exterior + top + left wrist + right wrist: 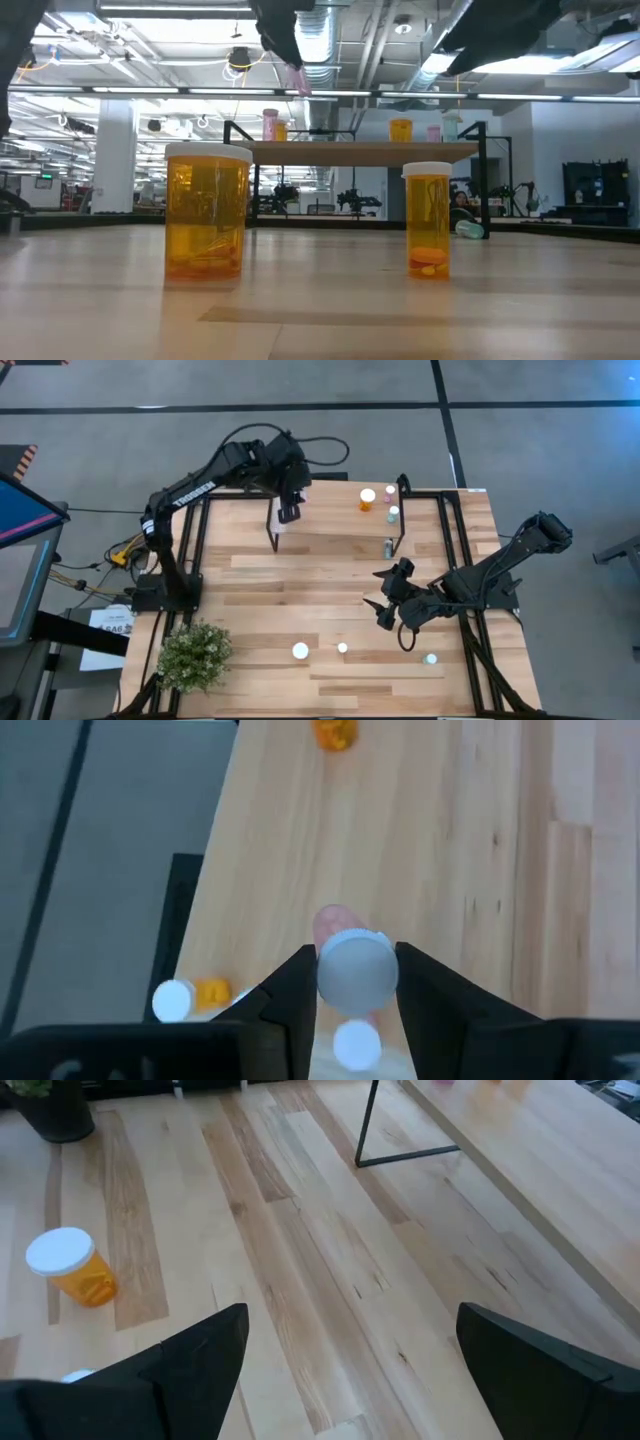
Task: Pick and place medicine bottles onto shelf by color
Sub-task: Put the small pink pill bottle on the shelf
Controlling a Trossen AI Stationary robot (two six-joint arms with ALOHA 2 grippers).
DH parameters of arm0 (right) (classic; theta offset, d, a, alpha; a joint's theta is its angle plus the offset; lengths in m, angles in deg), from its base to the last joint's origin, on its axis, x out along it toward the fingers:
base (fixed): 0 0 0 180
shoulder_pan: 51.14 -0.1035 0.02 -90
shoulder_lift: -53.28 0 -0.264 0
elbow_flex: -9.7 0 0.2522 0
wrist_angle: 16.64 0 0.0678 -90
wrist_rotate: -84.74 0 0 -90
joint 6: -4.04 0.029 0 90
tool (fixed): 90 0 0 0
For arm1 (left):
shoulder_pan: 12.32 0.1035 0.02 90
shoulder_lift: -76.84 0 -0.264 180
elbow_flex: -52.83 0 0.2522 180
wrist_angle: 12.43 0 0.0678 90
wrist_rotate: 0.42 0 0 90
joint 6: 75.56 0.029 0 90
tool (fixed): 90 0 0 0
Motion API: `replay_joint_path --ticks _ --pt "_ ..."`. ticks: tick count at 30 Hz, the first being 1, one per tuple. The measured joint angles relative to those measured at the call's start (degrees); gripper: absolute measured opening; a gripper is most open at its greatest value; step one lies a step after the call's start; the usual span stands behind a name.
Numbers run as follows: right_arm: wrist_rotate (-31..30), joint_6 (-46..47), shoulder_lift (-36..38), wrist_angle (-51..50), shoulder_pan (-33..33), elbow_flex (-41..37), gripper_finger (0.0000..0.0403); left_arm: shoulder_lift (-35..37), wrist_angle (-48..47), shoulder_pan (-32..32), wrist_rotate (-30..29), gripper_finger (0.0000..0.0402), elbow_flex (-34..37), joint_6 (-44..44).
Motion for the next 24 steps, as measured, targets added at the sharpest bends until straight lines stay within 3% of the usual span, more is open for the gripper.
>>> replay_joint_path --ticks 5,10,24 --pt "0.0 0.0 0.0 0.9 0.5 0.0 0.0377 -4.5 -1.7 1.7 0.8 0.0103 -5.1 1.8" --pt "-0.1 0.1 0.0 1.6 0.5 0.0 0.0377 -11.5 -6.9 2.5 0.8 0.0103 -15.1 3.4" --pt "-0.1 1.4 0.0 1.2 0.3 0.0 0.0377 -16.3 -5.0 7.5 2.5 0.0103 -13.2 4.0"
